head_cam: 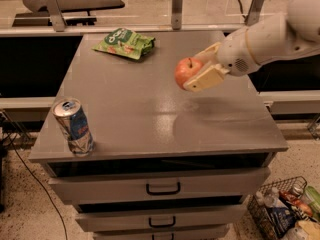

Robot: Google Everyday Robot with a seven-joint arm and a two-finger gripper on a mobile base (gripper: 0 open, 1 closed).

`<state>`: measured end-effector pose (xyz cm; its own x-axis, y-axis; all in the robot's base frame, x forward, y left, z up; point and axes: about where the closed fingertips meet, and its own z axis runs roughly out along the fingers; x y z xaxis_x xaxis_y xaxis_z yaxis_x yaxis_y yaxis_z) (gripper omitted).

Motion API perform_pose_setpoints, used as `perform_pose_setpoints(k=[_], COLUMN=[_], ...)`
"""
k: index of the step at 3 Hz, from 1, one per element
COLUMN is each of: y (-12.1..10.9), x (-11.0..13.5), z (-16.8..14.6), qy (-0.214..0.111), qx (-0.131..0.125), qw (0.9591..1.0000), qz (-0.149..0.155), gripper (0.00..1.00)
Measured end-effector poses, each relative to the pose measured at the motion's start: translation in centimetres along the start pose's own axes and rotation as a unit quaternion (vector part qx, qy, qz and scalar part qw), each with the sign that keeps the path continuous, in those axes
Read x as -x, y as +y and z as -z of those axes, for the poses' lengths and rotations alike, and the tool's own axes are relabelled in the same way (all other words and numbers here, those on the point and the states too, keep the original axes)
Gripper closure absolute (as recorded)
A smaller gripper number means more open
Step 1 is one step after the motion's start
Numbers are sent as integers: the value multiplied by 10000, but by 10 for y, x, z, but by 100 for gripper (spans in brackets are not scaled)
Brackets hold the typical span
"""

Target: Move apple near redbull can

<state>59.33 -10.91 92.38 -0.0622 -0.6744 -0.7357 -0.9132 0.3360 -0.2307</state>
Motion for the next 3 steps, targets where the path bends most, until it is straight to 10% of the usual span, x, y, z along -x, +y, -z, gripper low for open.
perform_pose_setpoints(k=[3], y=[72], x=[59], z=[-80], qy=[-455], qx=[957], qw=[9933], qz=[472], gripper=[100])
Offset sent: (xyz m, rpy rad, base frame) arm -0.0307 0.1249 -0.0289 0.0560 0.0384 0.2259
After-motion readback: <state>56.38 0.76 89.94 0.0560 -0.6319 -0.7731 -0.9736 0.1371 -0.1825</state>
